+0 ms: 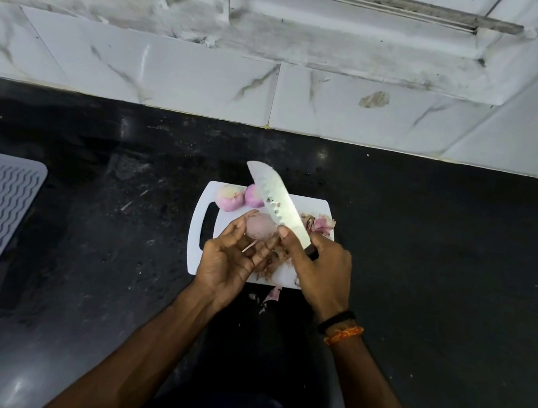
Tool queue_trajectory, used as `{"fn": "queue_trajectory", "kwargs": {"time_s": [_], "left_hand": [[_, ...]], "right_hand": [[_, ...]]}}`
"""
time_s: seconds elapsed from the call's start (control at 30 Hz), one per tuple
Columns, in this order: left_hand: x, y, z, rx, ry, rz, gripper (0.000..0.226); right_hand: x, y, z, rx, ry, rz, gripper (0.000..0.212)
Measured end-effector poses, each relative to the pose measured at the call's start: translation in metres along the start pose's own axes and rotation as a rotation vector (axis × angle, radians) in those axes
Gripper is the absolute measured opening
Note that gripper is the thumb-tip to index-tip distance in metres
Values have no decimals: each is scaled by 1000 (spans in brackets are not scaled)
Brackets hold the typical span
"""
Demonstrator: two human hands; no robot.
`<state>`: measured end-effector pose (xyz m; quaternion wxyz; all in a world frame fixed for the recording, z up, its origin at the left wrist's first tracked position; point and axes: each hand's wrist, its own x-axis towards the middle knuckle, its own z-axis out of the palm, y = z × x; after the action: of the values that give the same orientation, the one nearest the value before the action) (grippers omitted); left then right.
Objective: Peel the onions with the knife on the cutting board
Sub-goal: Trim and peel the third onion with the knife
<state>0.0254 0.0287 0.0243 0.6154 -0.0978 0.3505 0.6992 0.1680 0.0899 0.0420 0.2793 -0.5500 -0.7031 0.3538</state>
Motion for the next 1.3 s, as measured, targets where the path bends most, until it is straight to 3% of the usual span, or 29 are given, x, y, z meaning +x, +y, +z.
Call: {"fn": "queue_trajectory", "kwargs": {"time_s": [0.2,0.33,0.47,0.67,0.93,1.3], "left_hand": [[2,1,-2,-48,18,-51,52],[4,1,-1,-49,48,-64,30],[2,1,-3,-36,58,-55,35],[2,2,0,-30,56,-57,37],[0,3,3,-27,79,-61,41],[1,3,2,-10,68,-51,34]], "right_hand": [[6,9,-2,-75,-40,66,49],[6,9,-4,-177,-56,-27,53],[4,10,-4,-235,-68,-118,76],[4,6,-10,-206,-31,-126,49],[5,13,-5,-286,-50,-175,70],[3,6,-6,-268,3,-163,52]]}}
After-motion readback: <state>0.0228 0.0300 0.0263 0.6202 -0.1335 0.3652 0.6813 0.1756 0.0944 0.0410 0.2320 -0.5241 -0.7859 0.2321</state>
